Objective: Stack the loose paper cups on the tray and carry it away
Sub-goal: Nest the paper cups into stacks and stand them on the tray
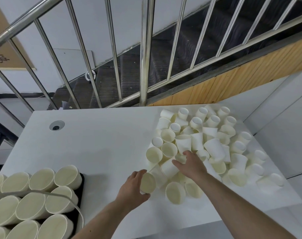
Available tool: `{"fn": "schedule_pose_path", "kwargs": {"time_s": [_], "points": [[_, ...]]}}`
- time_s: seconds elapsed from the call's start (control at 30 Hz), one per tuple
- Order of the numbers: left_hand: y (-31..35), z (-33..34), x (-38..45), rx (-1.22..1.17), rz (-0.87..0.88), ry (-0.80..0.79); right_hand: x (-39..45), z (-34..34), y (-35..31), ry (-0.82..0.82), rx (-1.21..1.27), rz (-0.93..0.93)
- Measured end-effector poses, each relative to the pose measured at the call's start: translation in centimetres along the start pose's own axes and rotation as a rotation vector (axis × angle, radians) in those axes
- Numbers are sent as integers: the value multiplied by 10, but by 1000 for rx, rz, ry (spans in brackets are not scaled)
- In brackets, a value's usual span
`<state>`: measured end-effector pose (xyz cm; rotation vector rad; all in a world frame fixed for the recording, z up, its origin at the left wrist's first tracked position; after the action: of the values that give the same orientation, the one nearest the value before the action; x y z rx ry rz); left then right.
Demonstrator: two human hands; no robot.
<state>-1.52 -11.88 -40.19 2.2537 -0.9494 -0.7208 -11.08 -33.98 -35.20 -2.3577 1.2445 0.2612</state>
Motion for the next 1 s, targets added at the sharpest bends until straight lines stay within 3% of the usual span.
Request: {"fn": "schedule_pose_path", "kwargs": {"time_s": [0.27, 0.7, 1.0], "points": [[-2, 5, 6, -16, -2, -23, 9, 3, -7, -91, -125, -124], [-1, 10, 12, -36, -5, -48, 23, 6, -1, -219, -13, -196], [-1, 14, 14, -31, -10, -54, 13, 6, 0, -143, -306, -415]]}}
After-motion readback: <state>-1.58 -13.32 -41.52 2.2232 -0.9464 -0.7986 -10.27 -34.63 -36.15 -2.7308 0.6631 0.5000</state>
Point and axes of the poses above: each hand's wrist, its own x-axis towards the middle knuckle, its own z-axis out of the palm, y = z × x, the point moved 1 cm from there along x, towards the middle knuckle, and after that the axes turned 6 degrees about -x, right-handed, at the moved point
